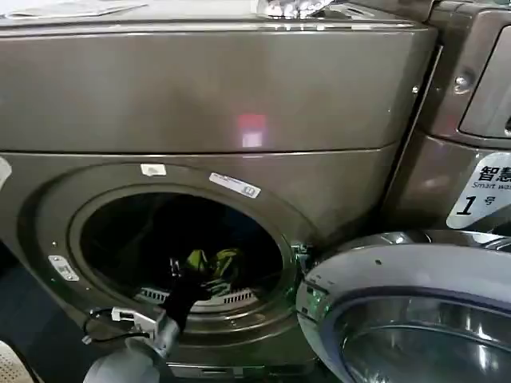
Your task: Grasp the clothes from the dryer.
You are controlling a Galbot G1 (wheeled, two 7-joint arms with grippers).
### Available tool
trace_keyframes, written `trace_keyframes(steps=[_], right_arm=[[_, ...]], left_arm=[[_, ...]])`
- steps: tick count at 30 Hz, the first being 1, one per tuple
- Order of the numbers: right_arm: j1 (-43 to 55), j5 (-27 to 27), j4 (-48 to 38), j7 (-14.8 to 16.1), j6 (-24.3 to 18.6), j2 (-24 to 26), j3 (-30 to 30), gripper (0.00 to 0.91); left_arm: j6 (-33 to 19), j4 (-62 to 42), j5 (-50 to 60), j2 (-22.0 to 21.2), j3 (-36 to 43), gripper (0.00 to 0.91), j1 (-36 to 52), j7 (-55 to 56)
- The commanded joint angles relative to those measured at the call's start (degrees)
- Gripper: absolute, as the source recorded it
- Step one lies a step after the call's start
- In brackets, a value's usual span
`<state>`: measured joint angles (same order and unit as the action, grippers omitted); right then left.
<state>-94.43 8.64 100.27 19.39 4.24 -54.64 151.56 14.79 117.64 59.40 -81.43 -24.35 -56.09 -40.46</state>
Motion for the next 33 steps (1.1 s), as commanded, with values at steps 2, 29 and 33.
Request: trace_keyframes(steps=[2, 29, 33], right_arm=[[-0.18, -0.21, 0.47, 0.30, -0.60, -0.33, -0.42, 0.907], [3.02, -0.87, 3.69, 0.74, -1.03, -1.88, -7.51, 0.907], [2.92, -0.82, 3.86, 0.79, -1.09, -2.00, -7.59, 0.907]], left_arm=[[-6.90, -9.05, 16.09, -7.65, -3.48, 0.907, 16.01, -35.37], [-8.00, -22.44, 3.28, 3.41, 5.95, 0.907, 19.78, -37.12], [-7.09, -23.07, 2.56, 4.93, 6.41, 0.907, 19.86, -37.13]])
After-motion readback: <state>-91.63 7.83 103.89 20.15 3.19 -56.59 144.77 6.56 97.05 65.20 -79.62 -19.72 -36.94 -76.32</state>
